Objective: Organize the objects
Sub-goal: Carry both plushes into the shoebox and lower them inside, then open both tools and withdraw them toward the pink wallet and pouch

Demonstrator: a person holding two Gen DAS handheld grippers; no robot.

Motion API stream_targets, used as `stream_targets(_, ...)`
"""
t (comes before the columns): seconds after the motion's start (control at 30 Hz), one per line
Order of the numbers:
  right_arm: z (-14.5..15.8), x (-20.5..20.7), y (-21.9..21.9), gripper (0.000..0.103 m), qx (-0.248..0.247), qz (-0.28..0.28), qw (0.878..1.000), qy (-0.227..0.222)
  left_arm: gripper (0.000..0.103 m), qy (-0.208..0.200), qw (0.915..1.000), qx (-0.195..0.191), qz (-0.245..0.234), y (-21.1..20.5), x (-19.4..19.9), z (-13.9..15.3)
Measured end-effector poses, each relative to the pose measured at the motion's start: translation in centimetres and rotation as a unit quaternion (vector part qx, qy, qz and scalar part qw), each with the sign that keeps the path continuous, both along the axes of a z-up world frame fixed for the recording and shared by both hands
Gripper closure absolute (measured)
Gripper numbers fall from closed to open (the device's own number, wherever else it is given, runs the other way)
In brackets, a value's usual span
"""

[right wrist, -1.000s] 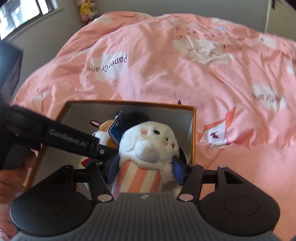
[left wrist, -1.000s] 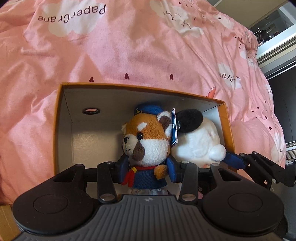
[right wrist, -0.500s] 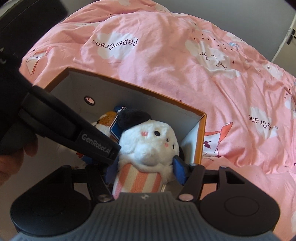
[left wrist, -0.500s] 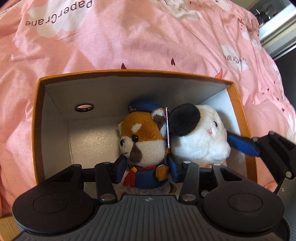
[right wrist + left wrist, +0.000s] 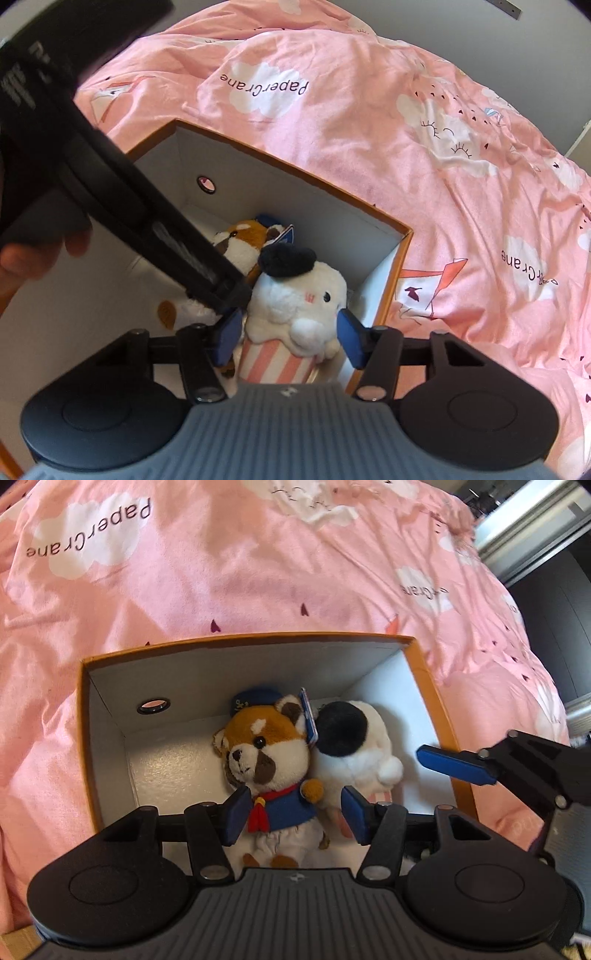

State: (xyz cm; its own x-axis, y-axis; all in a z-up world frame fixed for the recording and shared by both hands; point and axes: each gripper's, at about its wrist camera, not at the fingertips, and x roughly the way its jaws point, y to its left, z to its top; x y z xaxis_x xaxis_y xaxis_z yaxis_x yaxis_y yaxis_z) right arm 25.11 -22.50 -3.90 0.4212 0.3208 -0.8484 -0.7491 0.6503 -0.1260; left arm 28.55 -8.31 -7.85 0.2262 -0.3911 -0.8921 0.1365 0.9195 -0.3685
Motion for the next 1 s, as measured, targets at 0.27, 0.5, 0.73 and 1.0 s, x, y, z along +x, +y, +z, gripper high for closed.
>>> stream_targets(0.27,-0.8,-2.0,0.3,0.079,-0.044,0.04,0.998,-0.011,0.072,-0.028,0.9972,0.048,-0.051,-1.1,-1.1,-0.5)
stream_targets(0.5,-2.5,-0.9,1.2,0.093,-0.05,-0.004,0.998,-0.049,0.077,-0.034,0.9967,0.051,-0.053,-1.5,-1.1,-1.4)
stream_targets(0.73,-2.8,1.4,0.9,0.097,0.004,-0.089,0.995,-0.035,0.077,-0.043,0.9965,0.053,-0.048,-1.7,-1.1,-1.8)
stream_targets(1.0,-1.5,-0.2,0.5,0.095,0.007,-0.103,0.994,-0.045,0.075,-0.113,0.9918,0.06,0.003,-1.2,-3.6,0.5)
